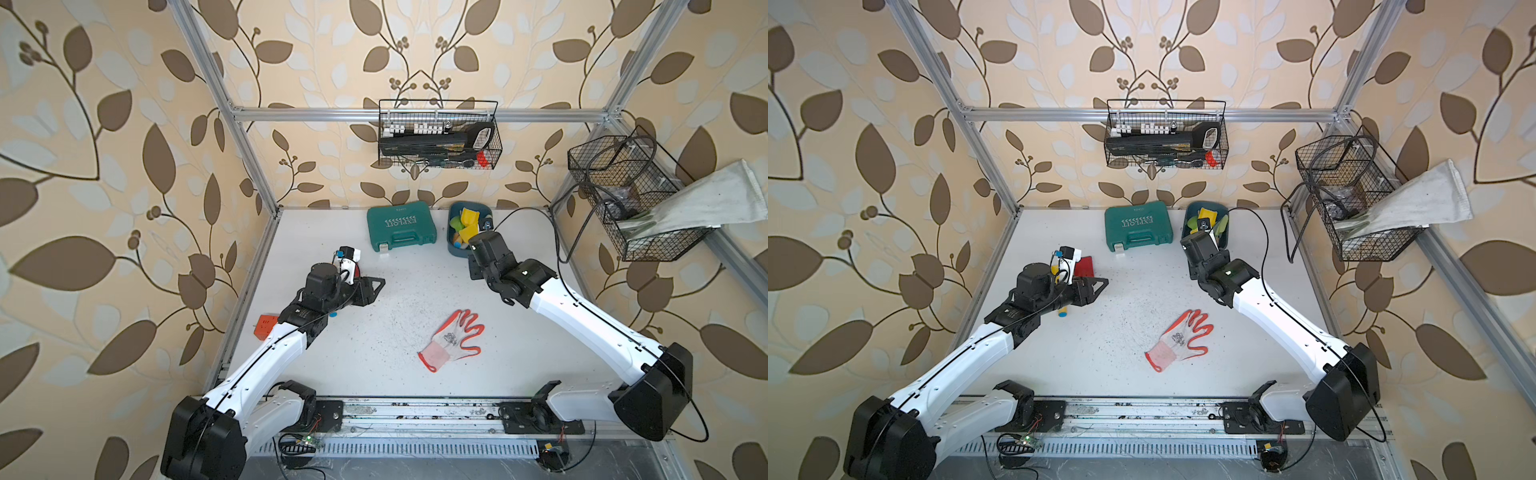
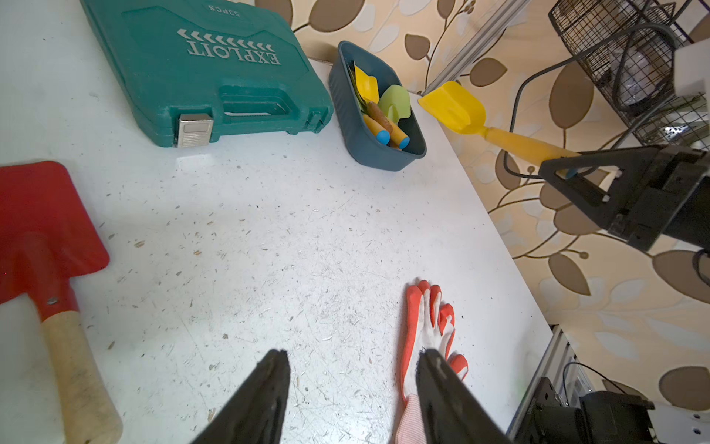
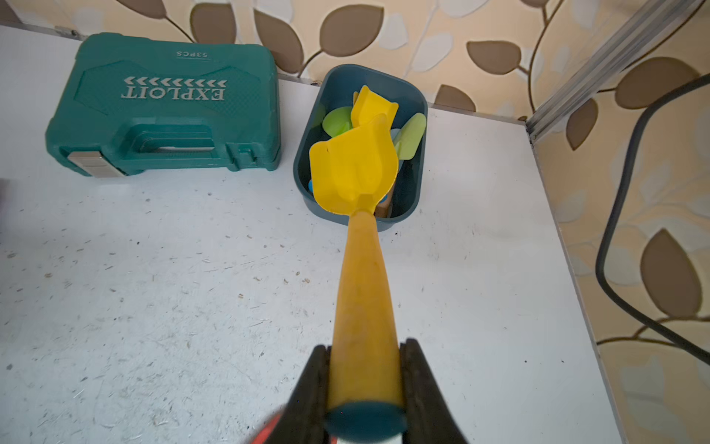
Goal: Take the shovel out of the storage box
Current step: Place the shovel at the center of the board.
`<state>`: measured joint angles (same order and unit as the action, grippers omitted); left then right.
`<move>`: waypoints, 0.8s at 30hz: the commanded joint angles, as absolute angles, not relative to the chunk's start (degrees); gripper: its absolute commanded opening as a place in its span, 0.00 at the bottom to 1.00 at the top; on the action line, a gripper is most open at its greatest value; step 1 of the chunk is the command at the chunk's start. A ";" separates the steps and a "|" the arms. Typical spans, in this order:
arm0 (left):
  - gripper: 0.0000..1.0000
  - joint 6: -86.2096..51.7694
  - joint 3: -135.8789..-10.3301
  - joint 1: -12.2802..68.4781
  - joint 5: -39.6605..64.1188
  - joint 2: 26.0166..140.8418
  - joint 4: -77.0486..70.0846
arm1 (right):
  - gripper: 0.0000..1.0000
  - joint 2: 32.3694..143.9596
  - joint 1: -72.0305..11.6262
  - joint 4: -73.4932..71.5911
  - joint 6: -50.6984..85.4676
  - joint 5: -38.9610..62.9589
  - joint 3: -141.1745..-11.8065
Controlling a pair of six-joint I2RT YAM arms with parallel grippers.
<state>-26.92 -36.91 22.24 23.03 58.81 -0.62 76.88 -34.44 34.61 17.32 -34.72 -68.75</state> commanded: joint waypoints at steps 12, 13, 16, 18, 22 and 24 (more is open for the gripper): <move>0.61 -45.59 -45.09 23.99 26.39 60.96 -11.20 | 0.01 64.97 -43.00 23.72 17.98 -28.73 -61.81; 0.62 -47.04 -45.04 24.30 26.22 60.78 -12.02 | 0.01 63.66 -43.38 21.97 18.67 -27.77 -60.56; 0.62 -51.20 -44.41 25.53 25.26 60.38 -14.77 | 0.01 60.11 -44.54 18.02 20.49 -25.37 -57.48; 0.62 -52.38 -44.06 26.93 24.73 60.34 -17.35 | 0.01 58.39 -46.10 15.51 20.66 -25.30 -55.93; 0.67 -55.43 -44.51 31.31 22.44 61.15 -20.03 | 0.01 56.03 -49.83 11.03 20.63 -26.71 -53.81; 0.68 -55.69 -45.09 33.32 21.13 61.65 -20.08 | 0.01 55.24 -51.83 8.31 20.41 -27.69 -52.79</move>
